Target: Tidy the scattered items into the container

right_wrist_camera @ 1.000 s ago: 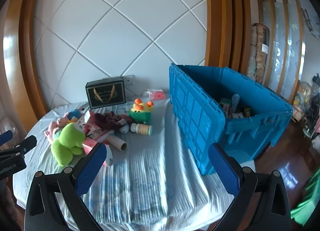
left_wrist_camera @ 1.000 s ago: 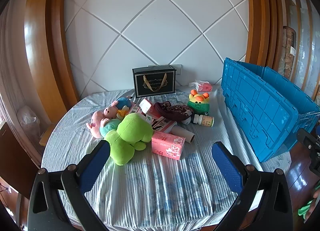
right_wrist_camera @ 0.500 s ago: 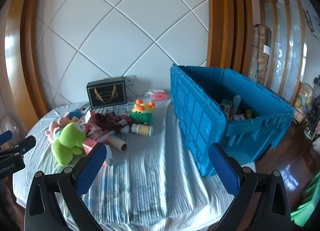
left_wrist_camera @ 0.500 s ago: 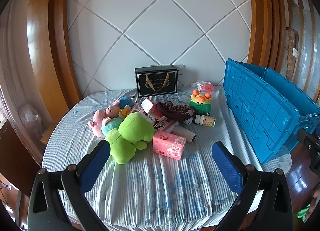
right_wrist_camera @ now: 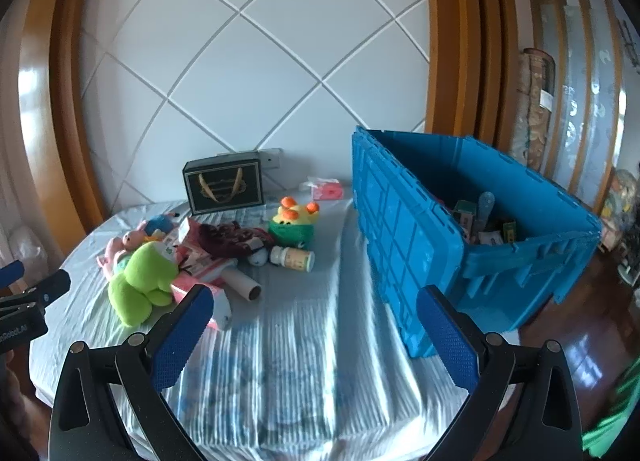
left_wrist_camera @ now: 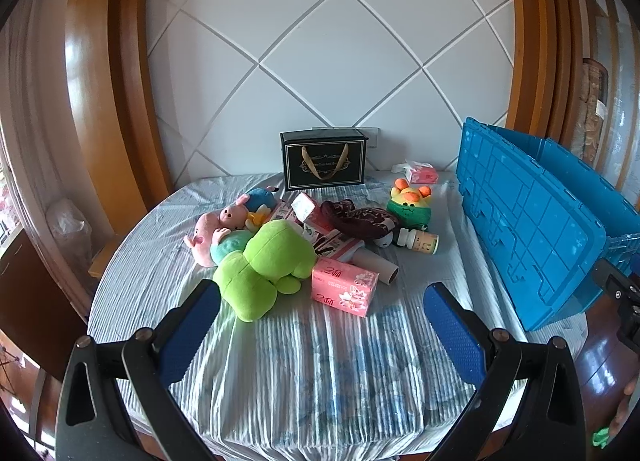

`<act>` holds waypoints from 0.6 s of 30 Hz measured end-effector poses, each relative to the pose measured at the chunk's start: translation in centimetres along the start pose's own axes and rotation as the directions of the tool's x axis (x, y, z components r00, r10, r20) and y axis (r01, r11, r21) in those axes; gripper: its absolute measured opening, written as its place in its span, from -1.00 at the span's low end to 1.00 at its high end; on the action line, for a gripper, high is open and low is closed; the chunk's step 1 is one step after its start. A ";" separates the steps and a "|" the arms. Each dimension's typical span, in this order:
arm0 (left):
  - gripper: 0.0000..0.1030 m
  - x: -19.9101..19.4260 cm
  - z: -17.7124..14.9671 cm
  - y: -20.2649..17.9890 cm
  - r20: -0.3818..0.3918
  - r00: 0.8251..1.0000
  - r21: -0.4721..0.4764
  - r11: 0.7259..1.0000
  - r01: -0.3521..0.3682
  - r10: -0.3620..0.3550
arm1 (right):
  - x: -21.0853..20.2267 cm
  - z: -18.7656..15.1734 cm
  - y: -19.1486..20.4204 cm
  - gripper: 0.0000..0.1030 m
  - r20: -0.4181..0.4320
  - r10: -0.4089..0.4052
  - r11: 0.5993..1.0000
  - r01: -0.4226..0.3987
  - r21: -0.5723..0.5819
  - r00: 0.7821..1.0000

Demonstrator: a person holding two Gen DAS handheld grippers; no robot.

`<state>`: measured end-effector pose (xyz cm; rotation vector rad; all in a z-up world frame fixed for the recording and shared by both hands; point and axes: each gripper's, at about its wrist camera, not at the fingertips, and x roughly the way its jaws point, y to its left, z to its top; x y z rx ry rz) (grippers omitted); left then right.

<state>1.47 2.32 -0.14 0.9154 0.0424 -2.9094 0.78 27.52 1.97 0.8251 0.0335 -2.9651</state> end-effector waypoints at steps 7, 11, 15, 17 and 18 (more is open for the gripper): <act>1.00 1.0 -0.2 0.0 -0.034 0.999 -0.023 0.999 -0.039 0.038 | 1.5 -0.2 -0.3 1.00 -0.017 0.043 0.999 -0.043 -0.013 0.999; 1.00 1.7 -1.2 1.2 -0.065 0.994 -0.043 0.995 -0.088 0.085 | 3.4 -0.6 0.0 1.00 -0.043 0.083 0.996 -0.084 -0.029 0.996; 1.00 3.1 -2.2 4.0 -0.115 0.985 -0.073 0.987 -0.141 0.132 | 5.9 -1.0 1.5 1.00 -0.077 0.127 0.990 -0.131 -0.048 0.989; 1.00 4.1 -2.5 5.8 -0.132 0.979 -0.091 0.981 -0.171 0.158 | 7.3 -1.1 2.9 1.00 -0.108 0.159 0.985 -0.166 -0.055 0.981; 1.00 4.5 -2.6 6.5 -0.135 0.977 -0.096 0.979 -0.179 0.165 | 7.9 -1.2 3.5 1.00 -0.119 0.171 0.982 -0.180 -0.064 0.978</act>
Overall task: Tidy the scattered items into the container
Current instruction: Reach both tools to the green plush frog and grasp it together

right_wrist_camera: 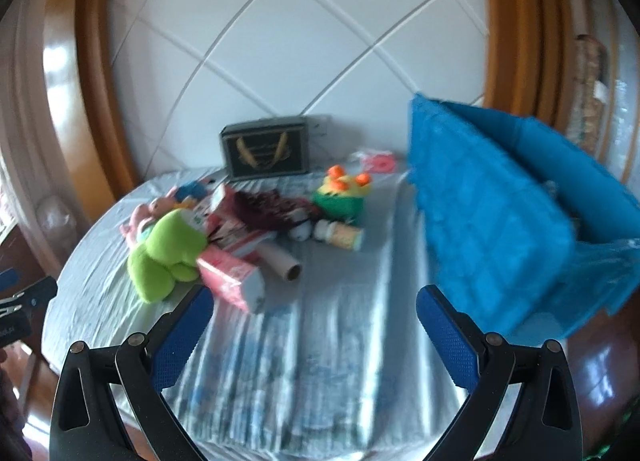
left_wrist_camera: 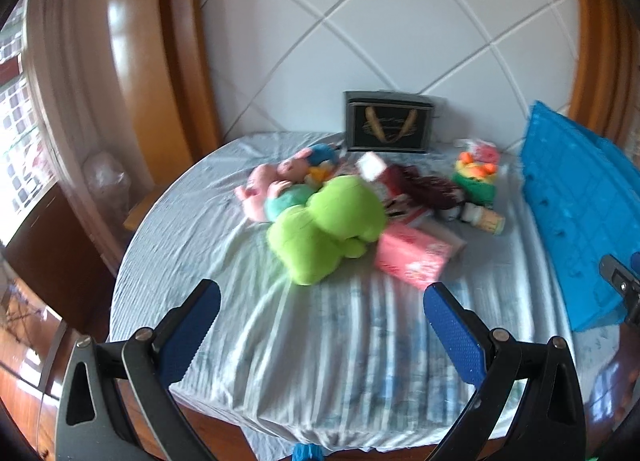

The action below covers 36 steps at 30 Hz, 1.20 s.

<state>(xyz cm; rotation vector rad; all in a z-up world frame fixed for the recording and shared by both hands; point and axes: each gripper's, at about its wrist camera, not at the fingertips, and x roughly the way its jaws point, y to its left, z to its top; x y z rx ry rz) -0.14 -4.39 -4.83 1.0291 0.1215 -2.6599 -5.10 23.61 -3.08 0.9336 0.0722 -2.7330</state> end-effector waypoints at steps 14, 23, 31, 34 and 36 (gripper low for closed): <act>1.00 16.2 2.2 6.0 -0.171 0.982 0.011 0.996 0.088 -0.085 | 14.4 2.0 11.1 1.00 -0.193 0.058 0.994 -0.075 -0.083 0.979; 1.00 24.3 0.8 5.4 -0.280 0.951 -0.087 0.990 0.109 -0.129 | 23.0 2.4 15.3 1.00 -0.331 0.192 0.959 -0.248 -0.134 0.924; 1.00 28.1 -0.9 3.9 -0.294 0.954 -0.212 0.977 -0.003 -0.061 | 29.9 2.6 17.2 1.00 -0.415 0.237 0.880 -0.375 -0.292 0.878; 1.00 29.2 -1.3 3.3 -0.278 0.960 -0.249 0.968 -0.028 -0.043 | 31.9 2.5 17.7 1.00 -0.425 0.257 0.833 -0.422 -0.357 0.868; 1.00 29.9 -1.3 2.9 -0.274 0.962 -0.246 0.967 -0.059 -0.011 | 33.2 2.3 18.2 1.00 -0.432 0.262 0.802 -0.444 -0.400 0.863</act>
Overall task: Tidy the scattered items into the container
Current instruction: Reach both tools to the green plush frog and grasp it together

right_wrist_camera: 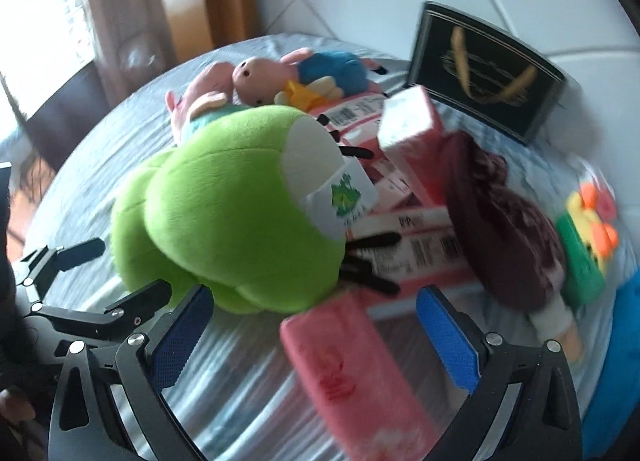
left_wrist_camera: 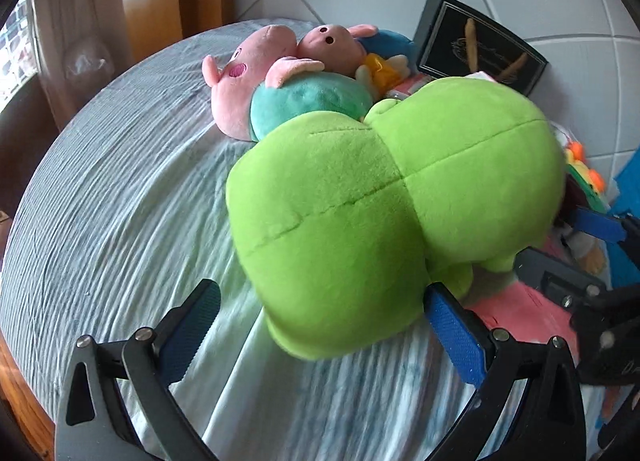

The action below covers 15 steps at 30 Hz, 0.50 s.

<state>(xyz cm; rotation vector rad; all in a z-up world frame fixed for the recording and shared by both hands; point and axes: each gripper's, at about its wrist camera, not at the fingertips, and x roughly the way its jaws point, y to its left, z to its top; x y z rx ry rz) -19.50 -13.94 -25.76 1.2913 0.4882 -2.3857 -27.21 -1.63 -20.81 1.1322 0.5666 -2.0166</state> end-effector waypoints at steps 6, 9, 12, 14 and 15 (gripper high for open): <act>1.00 2.3 0.9 -0.4 0.026 1.000 0.018 1.000 0.005 -0.005 | 2.5 0.8 -0.9 1.00 0.023 0.063 0.997 -0.062 -0.040 0.998; 1.00 3.5 1.2 -0.4 0.040 0.999 0.036 0.999 -0.017 0.015 | 3.4 0.8 -0.4 1.00 0.044 0.084 0.994 -0.081 -0.079 0.995; 0.80 3.1 1.1 -0.1 0.074 0.997 0.032 0.999 0.011 -0.013 | 3.9 0.9 -0.2 0.99 0.071 0.105 0.991 -0.098 -0.085 0.992; 0.71 2.5 1.1 -0.3 0.090 0.996 0.053 0.999 0.008 -0.012 | 3.5 0.8 0.1 0.80 0.095 0.104 0.991 -0.095 -0.098 0.990; 0.65 2.2 1.2 -0.4 0.097 0.995 0.063 0.998 0.003 -0.009 | 3.3 0.8 0.2 0.67 0.100 0.117 0.989 -0.108 -0.097 0.988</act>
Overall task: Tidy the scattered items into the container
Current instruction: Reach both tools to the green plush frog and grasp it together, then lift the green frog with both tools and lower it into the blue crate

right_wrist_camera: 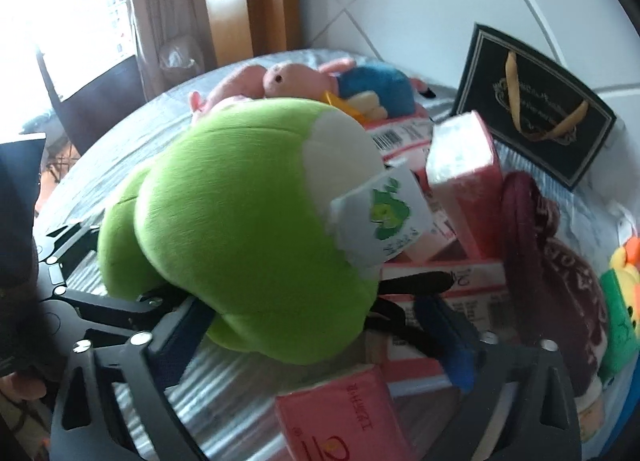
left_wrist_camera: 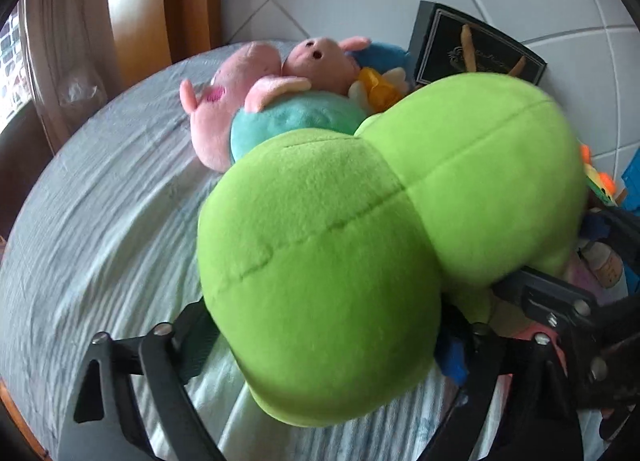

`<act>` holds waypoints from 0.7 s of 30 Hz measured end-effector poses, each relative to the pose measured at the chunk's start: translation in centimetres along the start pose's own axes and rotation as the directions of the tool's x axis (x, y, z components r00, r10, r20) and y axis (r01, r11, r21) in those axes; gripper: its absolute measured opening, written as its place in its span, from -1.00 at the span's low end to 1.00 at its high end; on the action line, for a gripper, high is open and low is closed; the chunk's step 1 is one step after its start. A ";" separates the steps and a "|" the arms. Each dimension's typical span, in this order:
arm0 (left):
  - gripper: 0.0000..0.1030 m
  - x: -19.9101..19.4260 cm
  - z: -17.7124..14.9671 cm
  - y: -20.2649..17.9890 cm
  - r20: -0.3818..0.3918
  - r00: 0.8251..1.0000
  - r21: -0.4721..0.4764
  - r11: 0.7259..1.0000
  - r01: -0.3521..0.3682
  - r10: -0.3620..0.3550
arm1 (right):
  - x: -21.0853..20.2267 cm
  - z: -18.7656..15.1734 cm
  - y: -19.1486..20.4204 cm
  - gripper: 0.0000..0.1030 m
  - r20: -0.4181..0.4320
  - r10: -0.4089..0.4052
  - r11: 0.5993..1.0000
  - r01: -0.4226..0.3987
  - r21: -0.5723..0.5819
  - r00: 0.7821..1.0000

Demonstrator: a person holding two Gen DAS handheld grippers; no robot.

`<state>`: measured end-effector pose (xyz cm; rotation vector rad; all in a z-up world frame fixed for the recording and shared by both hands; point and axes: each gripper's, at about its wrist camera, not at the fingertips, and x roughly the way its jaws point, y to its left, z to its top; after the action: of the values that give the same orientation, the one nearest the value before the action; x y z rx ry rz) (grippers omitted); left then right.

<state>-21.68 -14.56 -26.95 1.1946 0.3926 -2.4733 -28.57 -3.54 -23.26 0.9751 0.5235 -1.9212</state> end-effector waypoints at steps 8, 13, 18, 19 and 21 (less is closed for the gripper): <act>0.62 -4.8 1.4 -0.3 0.075 0.997 0.065 0.998 -0.002 -0.003 | -3.5 0.1 1.1 0.34 0.040 0.022 0.998 -0.025 0.065 0.999; 0.62 -8.8 3.0 -1.3 0.129 0.991 0.118 0.993 0.020 -0.035 | -7.5 0.4 1.6 0.34 0.092 -0.012 0.995 0.003 0.096 0.996; 0.62 -14.0 4.6 -3.2 0.196 0.975 0.188 0.980 0.070 -0.107 | -14.0 0.7 2.2 0.34 0.177 -0.092 0.987 0.067 0.143 0.980; 0.62 -15.1 4.9 -3.8 0.210 0.970 0.205 0.975 0.081 -0.125 | -15.1 0.6 2.3 0.34 0.189 -0.107 0.985 0.078 0.152 0.976; 0.62 -17.4 5.4 -5.1 0.239 0.956 0.247 0.963 0.108 -0.168 | -18.3 0.5 2.5 0.34 0.221 -0.148 0.977 0.107 0.185 0.964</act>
<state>-17.64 -8.64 -9.47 0.9337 0.1214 -2.8152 -21.33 4.43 -8.30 0.8217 0.2932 -2.1923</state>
